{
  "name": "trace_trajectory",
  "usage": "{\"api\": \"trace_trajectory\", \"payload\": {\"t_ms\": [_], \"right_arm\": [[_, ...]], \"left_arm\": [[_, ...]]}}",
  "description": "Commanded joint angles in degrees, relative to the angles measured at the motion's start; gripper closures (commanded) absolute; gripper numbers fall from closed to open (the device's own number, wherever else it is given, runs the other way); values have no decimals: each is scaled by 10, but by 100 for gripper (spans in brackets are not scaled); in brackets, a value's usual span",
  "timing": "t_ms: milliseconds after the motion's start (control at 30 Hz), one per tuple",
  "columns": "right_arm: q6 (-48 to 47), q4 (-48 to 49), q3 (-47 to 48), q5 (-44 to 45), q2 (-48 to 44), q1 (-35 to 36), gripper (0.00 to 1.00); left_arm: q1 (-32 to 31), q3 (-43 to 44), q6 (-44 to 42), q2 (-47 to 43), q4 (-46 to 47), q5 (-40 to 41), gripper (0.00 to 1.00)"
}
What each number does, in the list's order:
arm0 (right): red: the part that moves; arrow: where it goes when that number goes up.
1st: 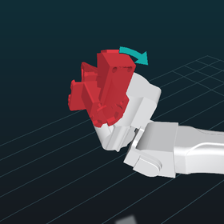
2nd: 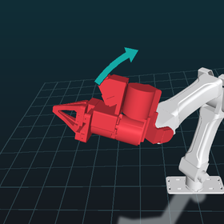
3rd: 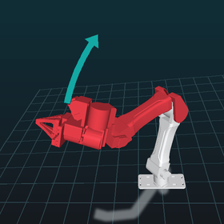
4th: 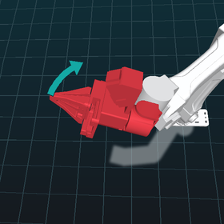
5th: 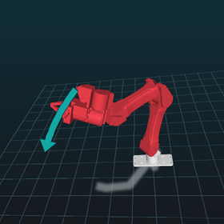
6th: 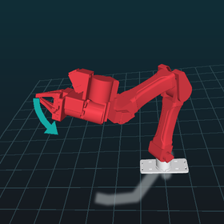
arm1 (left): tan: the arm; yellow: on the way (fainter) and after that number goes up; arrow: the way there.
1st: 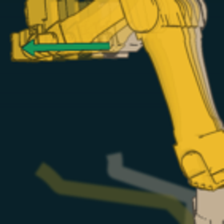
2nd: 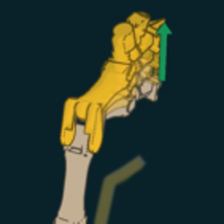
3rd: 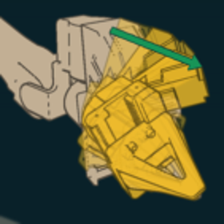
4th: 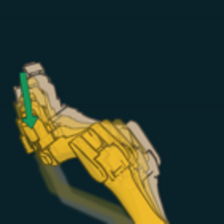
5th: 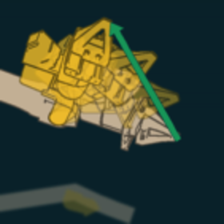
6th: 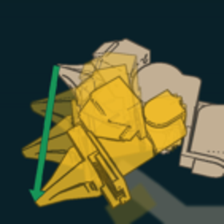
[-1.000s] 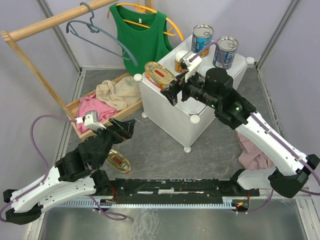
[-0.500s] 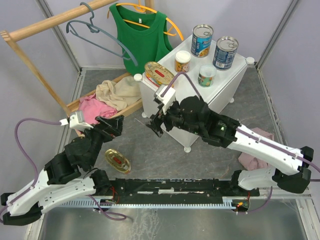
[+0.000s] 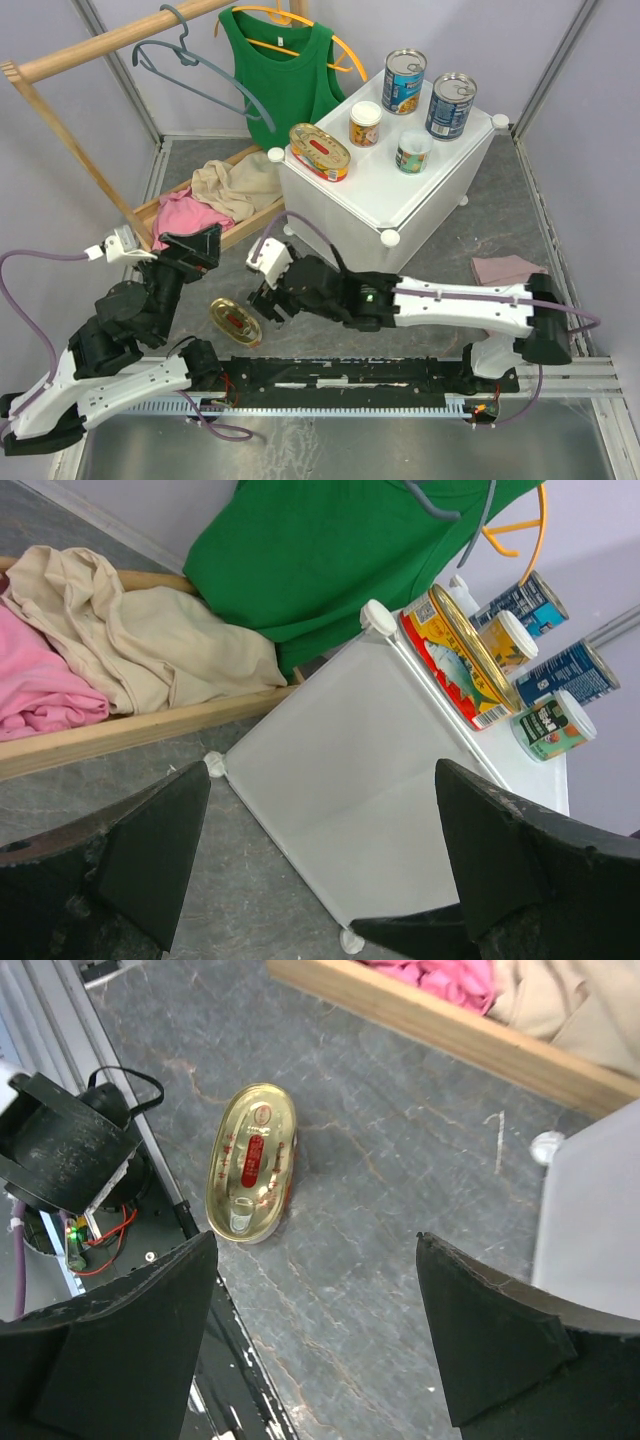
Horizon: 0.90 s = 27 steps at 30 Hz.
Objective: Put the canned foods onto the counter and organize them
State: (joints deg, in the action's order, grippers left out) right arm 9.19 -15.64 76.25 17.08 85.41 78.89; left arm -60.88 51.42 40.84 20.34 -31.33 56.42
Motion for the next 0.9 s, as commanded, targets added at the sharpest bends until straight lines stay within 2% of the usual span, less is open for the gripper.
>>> {"api": "trace_trajectory", "payload": {"t_ms": [0,267,500,867], "right_arm": [[32,61,5,40,50,28,12],[58,100,19,53,149,47,9],[75,102,57,22,226,47,6],[100,125,81,-4,292,47,5]], "left_arm": [[0,22,-37,-9,18,34,1],[-1,32,-52,-14,25,36,1],[-1,38,-65,-11,31,32,1],[-2,38,-63,-10,32,24,1]]}}
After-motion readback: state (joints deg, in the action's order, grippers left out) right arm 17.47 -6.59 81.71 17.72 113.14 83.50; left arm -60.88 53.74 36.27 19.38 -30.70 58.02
